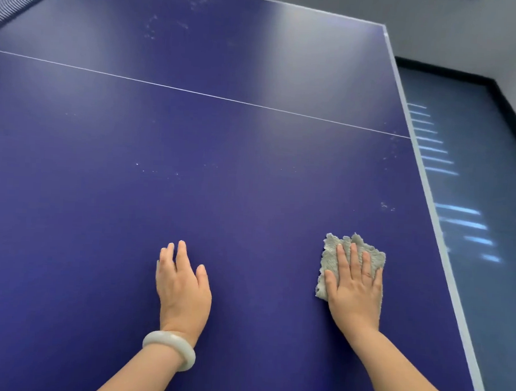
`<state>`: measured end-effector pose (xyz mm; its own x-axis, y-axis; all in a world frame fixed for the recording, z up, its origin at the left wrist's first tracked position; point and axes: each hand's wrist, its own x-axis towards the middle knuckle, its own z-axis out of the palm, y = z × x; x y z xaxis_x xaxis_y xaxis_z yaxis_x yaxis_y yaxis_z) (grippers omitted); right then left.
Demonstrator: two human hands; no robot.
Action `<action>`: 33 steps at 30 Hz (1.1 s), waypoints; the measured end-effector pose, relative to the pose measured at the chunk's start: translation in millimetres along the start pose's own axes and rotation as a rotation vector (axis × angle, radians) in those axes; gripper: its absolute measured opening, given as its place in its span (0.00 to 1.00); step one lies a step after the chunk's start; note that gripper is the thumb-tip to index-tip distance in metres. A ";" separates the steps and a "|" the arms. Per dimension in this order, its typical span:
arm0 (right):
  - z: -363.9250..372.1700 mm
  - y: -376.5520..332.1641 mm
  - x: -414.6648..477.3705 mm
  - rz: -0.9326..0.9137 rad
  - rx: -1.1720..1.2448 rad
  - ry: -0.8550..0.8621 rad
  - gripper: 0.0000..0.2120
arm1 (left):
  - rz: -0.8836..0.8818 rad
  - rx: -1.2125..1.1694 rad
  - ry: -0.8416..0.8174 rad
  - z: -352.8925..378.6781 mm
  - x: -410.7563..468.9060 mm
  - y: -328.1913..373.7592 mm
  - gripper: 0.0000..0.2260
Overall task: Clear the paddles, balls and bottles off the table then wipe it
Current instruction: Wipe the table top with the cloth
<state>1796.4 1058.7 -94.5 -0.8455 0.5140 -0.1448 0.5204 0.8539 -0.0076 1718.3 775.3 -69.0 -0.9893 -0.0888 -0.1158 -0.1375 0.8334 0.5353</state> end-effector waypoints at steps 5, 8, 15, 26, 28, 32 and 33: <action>-0.3 6.2 -4.2 -0.122 0.015 0.017 0.31 | 0.233 0.083 -0.112 33.4 -8.7 82.8 0.27; 2.5 39.4 -25.1 -0.333 0.013 0.025 0.29 | 0.250 0.187 -0.191 61.6 -5.2 126.9 0.28; 2.5 144.1 -7.9 -0.174 0.007 0.017 0.30 | 0.082 0.291 -0.159 106.5 35.9 181.0 0.32; -9.3 158.8 97.7 -0.296 0.053 0.050 0.31 | -0.061 0.399 0.051 151.0 36.0 198.8 0.33; -15.2 167.6 120.6 -0.217 0.087 0.048 0.33 | -0.062 0.424 0.065 153.0 36.4 199.9 0.32; -29.0 149.5 192.0 -0.024 0.089 0.038 0.36 | -0.075 0.477 0.071 153.4 36.2 198.1 0.33; -33.1 137.7 208.3 -0.005 0.098 0.019 0.35 | -0.073 0.487 0.072 154.0 37.0 198.2 0.34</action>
<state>1687.9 1286.0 -93.0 -0.8496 0.5121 -0.1262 0.5248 0.8448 -0.1048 1662.0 1021.3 -96.1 -0.9812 -0.1796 -0.0714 -0.1847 0.9801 0.0726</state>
